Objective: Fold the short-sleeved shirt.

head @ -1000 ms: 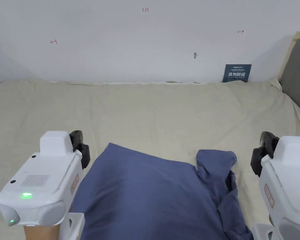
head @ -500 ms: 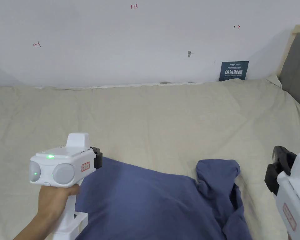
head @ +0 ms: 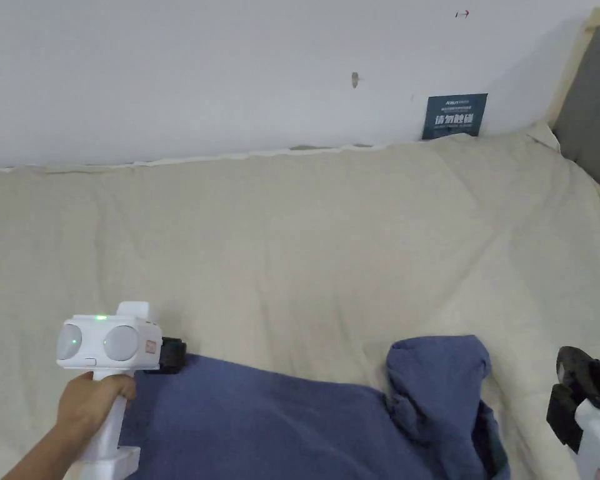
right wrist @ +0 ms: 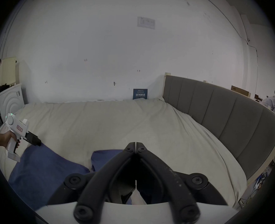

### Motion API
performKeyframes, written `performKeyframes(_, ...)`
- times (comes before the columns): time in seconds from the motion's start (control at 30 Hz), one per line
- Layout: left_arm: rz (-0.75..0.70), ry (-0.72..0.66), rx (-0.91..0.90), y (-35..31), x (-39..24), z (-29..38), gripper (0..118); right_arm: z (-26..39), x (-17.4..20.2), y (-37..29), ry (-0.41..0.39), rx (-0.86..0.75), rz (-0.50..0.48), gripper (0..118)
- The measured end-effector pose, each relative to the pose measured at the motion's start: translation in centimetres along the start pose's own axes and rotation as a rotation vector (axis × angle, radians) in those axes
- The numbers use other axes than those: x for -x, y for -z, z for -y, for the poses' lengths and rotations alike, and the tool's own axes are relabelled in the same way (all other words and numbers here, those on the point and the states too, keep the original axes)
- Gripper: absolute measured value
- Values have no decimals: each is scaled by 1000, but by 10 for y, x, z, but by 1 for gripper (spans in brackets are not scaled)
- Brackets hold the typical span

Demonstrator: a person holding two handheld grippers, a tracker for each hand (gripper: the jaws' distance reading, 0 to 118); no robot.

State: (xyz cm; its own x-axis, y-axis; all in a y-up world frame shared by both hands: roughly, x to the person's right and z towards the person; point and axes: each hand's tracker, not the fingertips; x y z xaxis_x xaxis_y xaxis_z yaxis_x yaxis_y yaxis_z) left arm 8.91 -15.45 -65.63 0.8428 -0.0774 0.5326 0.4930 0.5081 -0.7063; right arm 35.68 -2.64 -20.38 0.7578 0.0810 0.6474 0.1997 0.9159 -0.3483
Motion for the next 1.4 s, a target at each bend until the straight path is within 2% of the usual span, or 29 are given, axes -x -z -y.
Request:
performKeyframes(0.03,29,3,26,3,-1,3,70,4,0,4,-6,18,5,2)
performKeyframes(0.07,59,-18,-26,-2,-3,5,64,6,0,7,-10,38,5,2)
performKeyframes(0.1,0,-20,-72,-8,-8,6,60,9,-1,13,-12,76,-2,2)
performKeyframes(0.17,13,7,-67,-13,-19,7,28,12,-4,27,1,161,-2,2)
performKeyframes(0.23,16,94,-76,-19,-25,9,3,14,-5,46,29,280,-18,4)
performKeyframes(0.3,8,100,-101,-28,-30,11,3,19,-9,67,67,357,-70,20)
performKeyframes(0.37,24,83,-182,-47,-29,12,3,26,-6,90,73,445,-108,58)
performKeyframes(0.43,75,58,-226,-70,-27,13,3,38,-4,113,68,496,-108,83)
performKeyframes(0.47,93,53,-239,-80,-24,13,3,43,0,123,47,535,-105,92)
performKeyframes(0.5,99,59,-242,-90,-23,14,3,50,2,134,31,577,-89,94)
performKeyframes(0.6,116,69,-268,-118,-21,18,3,68,6,152,-11,627,-73,84)
performKeyframes(0.7,117,71,-287,-136,-17,22,3,84,8,163,-40,678,-64,46)
performKeyframes(0.77,118,65,-295,-137,-12,23,3,88,9,161,-5,646,-134,22)
performKeyframes(0.8,114,62,-295,-141,-10,24,3,90,7,162,-11,645,-112,4)
performKeyframes(0.87,110,41,-308,-146,-6,27,3,82,12,154,-105,607,-68,4)
performKeyframes(0.93,99,26,-321,-156,-2,32,3,69,15,134,-143,562,-91,4)
performKeyframes(1.1,75,-33,-392,-192,17,40,3,14,0,82,-141,351,-75,3)
performKeyframes(1.3,2,-110,-546,-267,54,19,3,-100,-13,29,-155,59,-71,4)
performKeyframes(1.4,-32,-149,-643,-317,72,-5,3,-165,-13,11,-106,-55,-118,4)
